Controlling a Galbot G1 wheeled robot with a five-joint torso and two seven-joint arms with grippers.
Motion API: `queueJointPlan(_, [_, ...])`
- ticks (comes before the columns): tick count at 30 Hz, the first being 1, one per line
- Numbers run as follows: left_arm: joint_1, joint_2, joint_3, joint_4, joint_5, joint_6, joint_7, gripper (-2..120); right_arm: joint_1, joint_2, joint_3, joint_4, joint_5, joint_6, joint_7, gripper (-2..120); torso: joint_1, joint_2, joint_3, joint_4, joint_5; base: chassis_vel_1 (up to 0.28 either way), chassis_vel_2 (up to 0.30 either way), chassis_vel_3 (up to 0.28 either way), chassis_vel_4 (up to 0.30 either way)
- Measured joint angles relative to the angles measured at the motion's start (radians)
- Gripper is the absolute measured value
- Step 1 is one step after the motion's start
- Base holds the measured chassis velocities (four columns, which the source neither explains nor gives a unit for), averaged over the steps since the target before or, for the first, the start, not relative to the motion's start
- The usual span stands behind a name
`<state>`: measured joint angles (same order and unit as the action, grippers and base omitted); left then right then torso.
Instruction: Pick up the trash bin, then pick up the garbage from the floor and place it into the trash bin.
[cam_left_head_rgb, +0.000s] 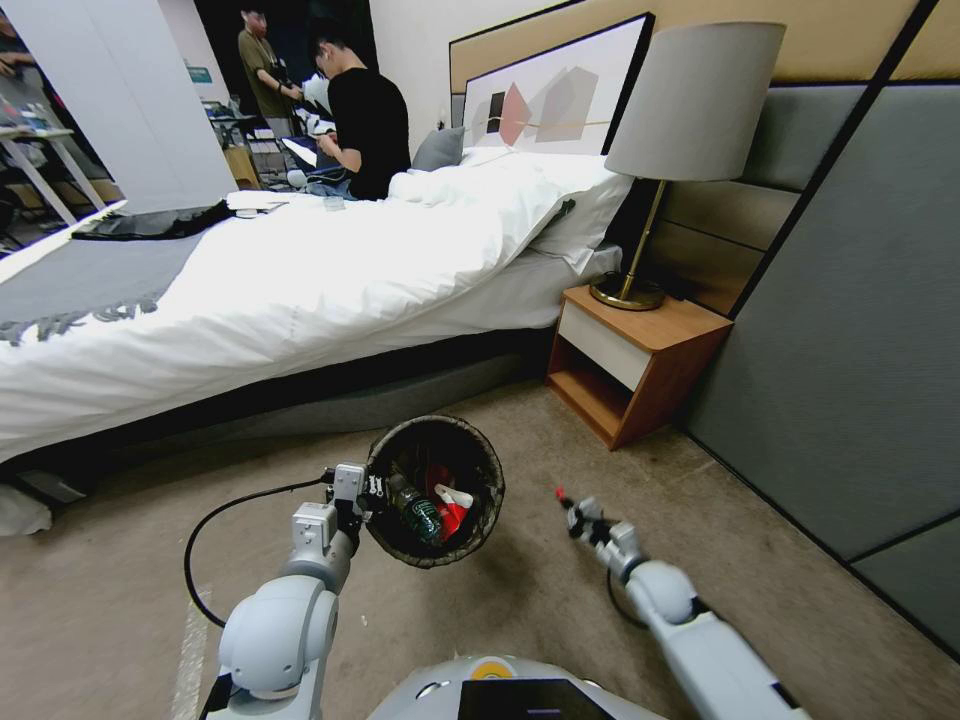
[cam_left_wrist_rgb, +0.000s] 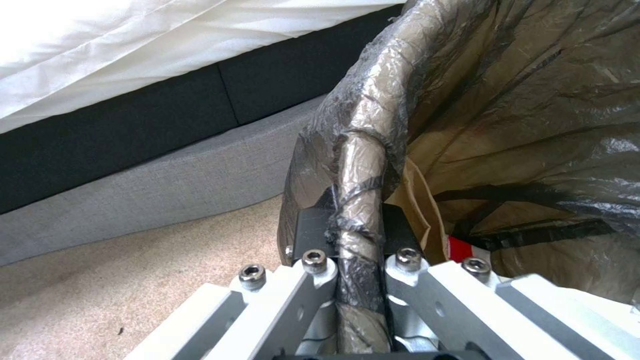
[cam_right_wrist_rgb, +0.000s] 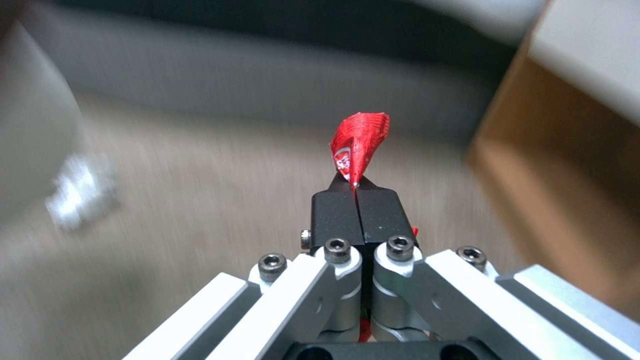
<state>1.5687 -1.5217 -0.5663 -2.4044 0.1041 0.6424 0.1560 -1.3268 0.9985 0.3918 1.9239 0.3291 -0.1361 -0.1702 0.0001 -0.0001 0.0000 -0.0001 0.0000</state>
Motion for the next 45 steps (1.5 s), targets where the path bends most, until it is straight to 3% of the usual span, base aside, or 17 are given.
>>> queueJointPlan(7, [-0.005, -0.001, -0.001, 0.002, 0.0, 0.001, -0.001, 1, 0.052, -0.022, -0.026, 0.248, 0.118, -0.1, 0.033, 0, 0.0, 0.0, 0.0, 0.0, 0.0, 0.0, 0.0, 0.0, 0.0])
queueJointPlan(15, [-0.01, 0.0, 0.001, 0.009, -0.003, 0.001, 0.0, 1, 0.133, -0.018, -0.132, 0.399, 0.194, -0.233, 0.047, 0, 0.0, 0.0, 0.0, -0.0002, -0.0001, 0.0, 0.0, 0.0, 0.0])
queueJointPlan(17, [-0.01, 0.0, 0.001, 0.009, -0.003, 0.001, 0.0, 1, 0.137, -0.018, -0.14, 0.402, 0.195, -0.237, 0.047, 0, 0.0, 0.0, 0.0, -0.0001, 0.0, 0.0, 0.0, 0.0, 0.0])
queueJointPlan(23, [-0.016, 0.001, 0.007, 0.014, -0.004, 0.001, 0.002, 1, 0.229, -0.004, -0.313, 0.42, 0.196, -0.276, 0.075, 0, 0.0, 0.0, 0.0, 0.0003, -0.0001, 0.0, 0.0, 0.0, 0.0])
queueJointPlan(33, [-0.017, 0.001, 0.008, 0.014, -0.004, 0.001, 0.002, 1, 0.296, 0.016, -0.494, 0.395, 0.184, -0.304, 0.116, 0, 0.0, 0.0, 0.0, 0.0001, -0.0001, 0.0, 0.0, 0.0, 0.0])
queueJointPlan(45, [-0.025, -0.001, 0.014, 0.016, -0.004, 0.001, 0.003, 1, 0.269, 0.016, -0.569, 0.346, 0.159, -0.326, 0.159, 0, 0.0, 0.0, 0.0, 0.0, 0.0001, 0.0, 0.0, 0.0, 0.0])
